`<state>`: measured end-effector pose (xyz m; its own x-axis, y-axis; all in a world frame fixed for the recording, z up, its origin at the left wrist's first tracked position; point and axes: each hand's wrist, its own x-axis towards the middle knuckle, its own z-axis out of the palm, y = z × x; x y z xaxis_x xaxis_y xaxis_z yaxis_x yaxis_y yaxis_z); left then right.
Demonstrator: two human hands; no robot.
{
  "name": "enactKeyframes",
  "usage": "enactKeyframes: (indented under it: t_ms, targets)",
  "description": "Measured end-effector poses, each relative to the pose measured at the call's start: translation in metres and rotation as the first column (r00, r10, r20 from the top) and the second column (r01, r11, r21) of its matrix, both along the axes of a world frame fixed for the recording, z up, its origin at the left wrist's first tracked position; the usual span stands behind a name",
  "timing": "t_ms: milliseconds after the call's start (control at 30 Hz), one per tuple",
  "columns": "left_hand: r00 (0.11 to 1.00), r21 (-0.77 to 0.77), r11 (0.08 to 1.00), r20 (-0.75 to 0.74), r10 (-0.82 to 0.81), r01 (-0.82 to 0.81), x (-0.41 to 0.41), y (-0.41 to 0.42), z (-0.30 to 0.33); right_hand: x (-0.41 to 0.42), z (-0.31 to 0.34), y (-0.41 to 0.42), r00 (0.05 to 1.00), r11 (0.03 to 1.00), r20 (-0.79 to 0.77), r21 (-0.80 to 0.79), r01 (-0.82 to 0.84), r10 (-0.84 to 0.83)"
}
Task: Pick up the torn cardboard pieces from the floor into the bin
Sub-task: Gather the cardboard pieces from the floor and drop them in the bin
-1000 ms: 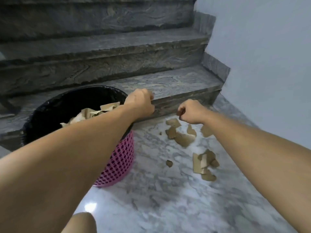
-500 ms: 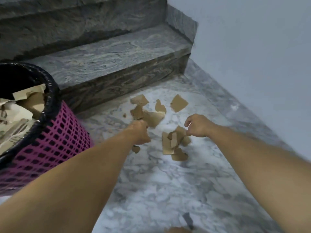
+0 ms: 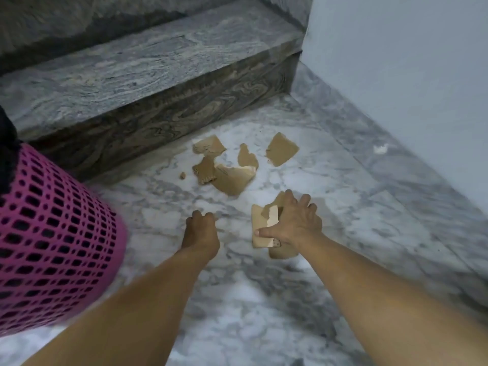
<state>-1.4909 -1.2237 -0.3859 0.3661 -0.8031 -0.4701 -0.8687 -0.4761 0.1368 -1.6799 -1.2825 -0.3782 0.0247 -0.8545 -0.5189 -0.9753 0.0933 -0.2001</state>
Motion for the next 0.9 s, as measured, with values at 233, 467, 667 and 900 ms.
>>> enactKeyframes:
  t_ms: [233,467,667,900]
  targets:
    - [0.974,-0.068,0.99,-0.198,0.106,-0.121,0.014,-0.007,0.0,0.016,0.005,-0.01,0.99,0.997,0.116,0.004,-0.079,0.078]
    - [0.948,-0.083,0.985,-0.296,0.119,-0.15,0.017,-0.013,0.005,0.026,0.019,-0.015,0.98,0.974,0.101,0.138,-0.182,0.169]
    - [0.937,-0.11,0.975,-0.318,0.148,-0.191,0.014,-0.021,0.009,0.012,0.028,-0.031,0.986,0.975,0.145,0.191,-0.112,0.085]
    - [0.927,-0.16,0.951,-0.312,0.207,-0.266,0.024,-0.035,0.011,0.026,0.012,-0.009,0.991,0.99,0.038,0.059,-0.13,0.128]
